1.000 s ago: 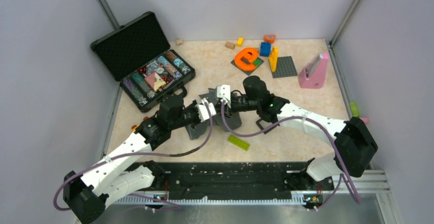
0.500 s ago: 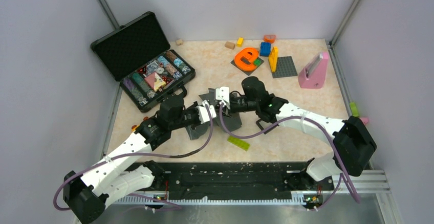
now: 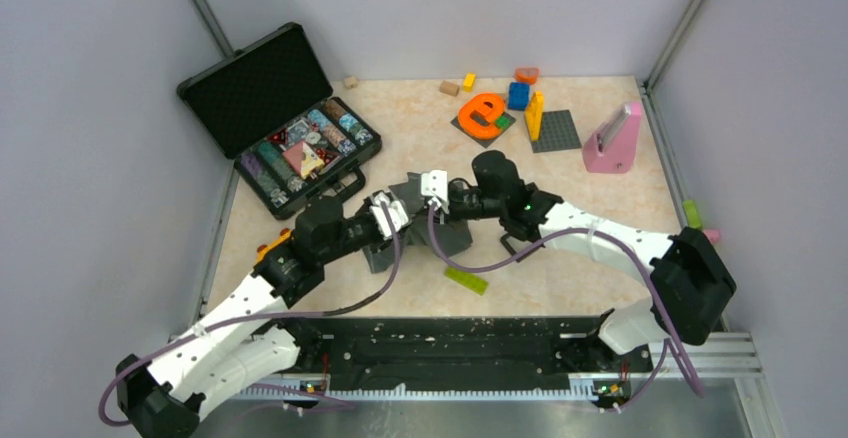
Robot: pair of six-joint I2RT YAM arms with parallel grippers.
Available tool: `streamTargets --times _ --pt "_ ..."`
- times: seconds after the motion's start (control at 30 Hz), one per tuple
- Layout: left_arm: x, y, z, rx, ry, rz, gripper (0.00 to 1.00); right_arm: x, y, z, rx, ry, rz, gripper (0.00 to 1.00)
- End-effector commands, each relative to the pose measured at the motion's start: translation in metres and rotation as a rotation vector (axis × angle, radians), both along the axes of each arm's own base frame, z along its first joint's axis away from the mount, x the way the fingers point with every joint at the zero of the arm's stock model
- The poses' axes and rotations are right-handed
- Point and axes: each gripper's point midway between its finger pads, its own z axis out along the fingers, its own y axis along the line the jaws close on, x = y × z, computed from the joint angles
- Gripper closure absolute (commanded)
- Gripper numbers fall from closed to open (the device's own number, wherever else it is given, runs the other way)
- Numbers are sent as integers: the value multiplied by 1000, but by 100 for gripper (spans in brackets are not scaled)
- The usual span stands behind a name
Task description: Remove the brooch from the garment
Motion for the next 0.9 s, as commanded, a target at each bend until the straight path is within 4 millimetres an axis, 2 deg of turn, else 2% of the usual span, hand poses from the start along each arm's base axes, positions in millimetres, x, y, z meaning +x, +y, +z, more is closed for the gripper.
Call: streamTargets --times 0.0,0.1,0.17,0.3,0.57,0.87 --pt "-5 -1 26 -215 -17 50 50 1 4 30 110 -79 -16 100" --pt "-7 9 27 -360 51 146 46 -1 3 35 148 -78 -28 100" --pt "-15 11 24 -431 57 137 45 -1 2 38 174 -74 -42 100" --pt "-20 20 11 -544 67 175 45 1 1 48 247 -58 -84 100" --pt "-8 34 -16 -619 114 309 42 -3 5 66 340 23 -95 100" --pt "6 29 -18 -635 177 366 40 6 6 67 349 42 -154 100"
